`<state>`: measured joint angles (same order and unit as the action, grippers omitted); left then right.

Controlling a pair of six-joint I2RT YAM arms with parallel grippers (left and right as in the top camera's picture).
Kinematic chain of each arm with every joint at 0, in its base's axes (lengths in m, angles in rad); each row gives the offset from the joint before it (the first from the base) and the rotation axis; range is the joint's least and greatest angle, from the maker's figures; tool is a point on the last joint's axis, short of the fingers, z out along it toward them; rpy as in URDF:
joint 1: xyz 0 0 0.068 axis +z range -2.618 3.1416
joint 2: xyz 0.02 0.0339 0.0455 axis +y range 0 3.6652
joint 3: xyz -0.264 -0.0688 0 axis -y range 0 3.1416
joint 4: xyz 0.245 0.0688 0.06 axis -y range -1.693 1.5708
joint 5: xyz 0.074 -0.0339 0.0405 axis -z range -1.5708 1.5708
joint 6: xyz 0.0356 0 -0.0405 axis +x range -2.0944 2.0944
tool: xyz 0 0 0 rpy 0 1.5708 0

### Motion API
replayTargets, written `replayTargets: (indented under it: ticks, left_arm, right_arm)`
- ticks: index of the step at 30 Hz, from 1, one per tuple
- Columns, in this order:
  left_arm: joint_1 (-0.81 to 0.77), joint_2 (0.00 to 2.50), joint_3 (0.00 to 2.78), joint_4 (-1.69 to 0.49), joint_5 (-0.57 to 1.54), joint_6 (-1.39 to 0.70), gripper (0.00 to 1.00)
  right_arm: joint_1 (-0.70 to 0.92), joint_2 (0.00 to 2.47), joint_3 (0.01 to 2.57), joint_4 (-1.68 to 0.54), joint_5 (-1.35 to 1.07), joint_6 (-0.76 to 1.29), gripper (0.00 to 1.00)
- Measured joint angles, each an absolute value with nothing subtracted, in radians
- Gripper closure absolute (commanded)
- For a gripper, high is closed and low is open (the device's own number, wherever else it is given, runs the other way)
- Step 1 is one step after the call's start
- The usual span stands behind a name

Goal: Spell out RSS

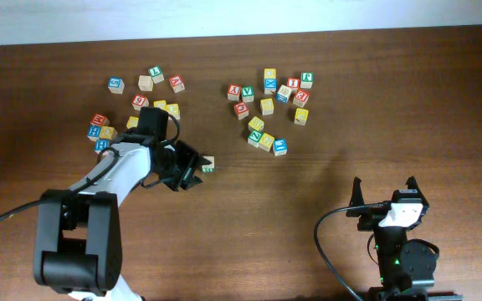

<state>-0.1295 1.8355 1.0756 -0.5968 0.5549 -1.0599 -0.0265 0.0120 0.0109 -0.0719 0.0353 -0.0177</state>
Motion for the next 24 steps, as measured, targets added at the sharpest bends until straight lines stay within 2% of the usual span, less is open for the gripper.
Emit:
replayTargets:
  ticks: [7, 14, 16, 19, 24]
  left_arm:
    - [-0.052, 1.835, 1.076, -0.597, 0.600, -1.004, 0.58]
    - [-0.052, 1.835, 1.165, -0.661, 0.665, -0.718, 0.56]
    - [-0.060, 1.835, 1.213, -0.715, 0.656, -0.641, 0.53]
    - [-0.078, 1.835, 1.281, -0.807, 0.592, -0.570, 0.43]
    - [-0.189, 1.835, 1.309, -0.865, 0.337, -0.493, 0.37]
  right_arm:
    - [-0.027, 0.012, 0.011, -0.072, 0.035, -0.017, 0.02]
    - [-0.027, 0.012, 0.011, -0.072, 0.035, -0.018, 0.02]
    - [-0.027, 0.012, 0.011, -0.072, 0.035, -0.018, 0.02]
    - [-0.027, 0.012, 0.011, -0.072, 0.035, -0.018, 0.02]
    - [-0.027, 0.012, 0.011, -0.072, 0.035, -0.017, 0.02]
